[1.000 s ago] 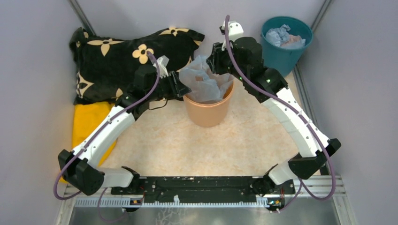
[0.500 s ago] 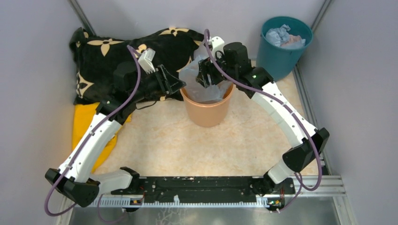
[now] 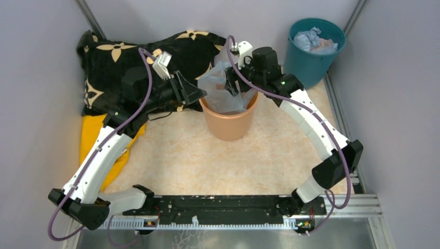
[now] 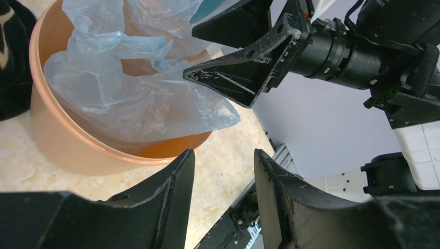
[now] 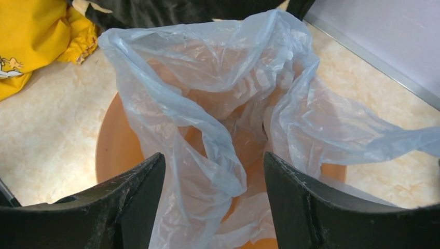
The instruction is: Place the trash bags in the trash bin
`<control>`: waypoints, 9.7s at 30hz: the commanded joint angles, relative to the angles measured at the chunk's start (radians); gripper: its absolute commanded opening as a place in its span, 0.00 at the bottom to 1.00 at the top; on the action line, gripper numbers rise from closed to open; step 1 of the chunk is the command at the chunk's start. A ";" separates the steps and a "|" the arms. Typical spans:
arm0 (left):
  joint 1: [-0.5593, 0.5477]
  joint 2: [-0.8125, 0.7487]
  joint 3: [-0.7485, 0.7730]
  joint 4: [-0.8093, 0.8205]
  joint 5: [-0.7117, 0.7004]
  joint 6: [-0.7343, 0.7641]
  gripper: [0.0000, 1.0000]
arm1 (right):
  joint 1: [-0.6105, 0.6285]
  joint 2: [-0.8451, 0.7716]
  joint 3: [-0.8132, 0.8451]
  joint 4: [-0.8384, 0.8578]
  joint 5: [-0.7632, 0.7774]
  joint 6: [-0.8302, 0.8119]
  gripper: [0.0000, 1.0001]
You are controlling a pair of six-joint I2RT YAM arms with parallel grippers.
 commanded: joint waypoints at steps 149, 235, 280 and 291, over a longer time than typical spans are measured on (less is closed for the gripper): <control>0.192 -0.095 -0.267 0.196 0.144 -0.130 0.00 | -0.232 -0.018 0.103 -0.037 0.038 0.242 0.47; 0.281 -0.050 -0.449 0.095 -0.122 -0.001 0.00 | -0.412 -0.300 -0.499 0.125 0.315 0.455 0.00; 0.349 -0.049 -0.336 0.011 -0.052 0.062 0.00 | -0.433 -0.498 -0.662 0.191 0.165 0.358 0.00; 0.383 -0.082 -0.324 -0.015 0.036 0.060 0.00 | -0.433 -0.581 -0.685 0.184 0.040 0.355 0.00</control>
